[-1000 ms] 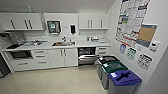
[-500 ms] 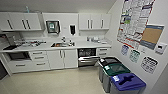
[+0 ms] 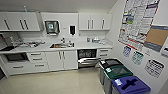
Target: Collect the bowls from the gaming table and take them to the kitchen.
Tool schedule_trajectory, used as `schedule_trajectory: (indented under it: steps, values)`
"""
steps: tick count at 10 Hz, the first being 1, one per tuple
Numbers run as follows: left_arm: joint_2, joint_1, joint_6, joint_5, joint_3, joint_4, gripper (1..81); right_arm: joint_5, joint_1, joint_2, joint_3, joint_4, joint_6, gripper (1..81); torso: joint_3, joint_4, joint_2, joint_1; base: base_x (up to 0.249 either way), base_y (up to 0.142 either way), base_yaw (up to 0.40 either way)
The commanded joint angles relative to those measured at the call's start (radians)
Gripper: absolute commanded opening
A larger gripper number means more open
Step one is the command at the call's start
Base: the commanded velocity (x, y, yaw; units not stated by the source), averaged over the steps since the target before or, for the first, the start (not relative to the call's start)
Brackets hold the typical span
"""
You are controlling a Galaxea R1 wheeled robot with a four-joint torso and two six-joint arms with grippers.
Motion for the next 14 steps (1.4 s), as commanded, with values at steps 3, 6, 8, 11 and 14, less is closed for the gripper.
schedule_trajectory:
  steps: [3,6,8,11,14]
  values:
    - [-0.012,-0.034,0.004,0.031,-0.004,-0.003,1.0,-0.054,0.03,0.001,0.007,-0.01,-0.003,1.0,0.0,0.0,0.0,0.0,0.155,0.0,0.0]
    - [-0.012,-0.034,0.004,0.031,-0.004,-0.003,1.0,-0.054,0.03,0.001,0.007,-0.01,-0.003,1.0,0.0,0.0,0.0,0.0,0.155,0.0,0.0]
    - [-0.012,-0.034,0.004,0.031,-0.004,-0.003,1.0,-0.054,0.03,0.003,0.007,-0.012,-0.004,1.0,0.0,0.0,0.0,0.0,0.155,0.0,0.0]
    - [-0.01,-0.034,0.004,0.031,-0.004,-0.003,1.0,-0.054,0.03,0.003,0.007,-0.01,-0.003,1.0,0.0,0.0,0.0,0.0,0.153,0.0,0.0]
    - [-0.01,-0.034,0.004,0.031,-0.004,-0.003,1.0,-0.054,0.032,0.003,0.007,-0.012,-0.004,1.0,0.0,0.0,0.0,0.0,0.133,0.0,0.0]
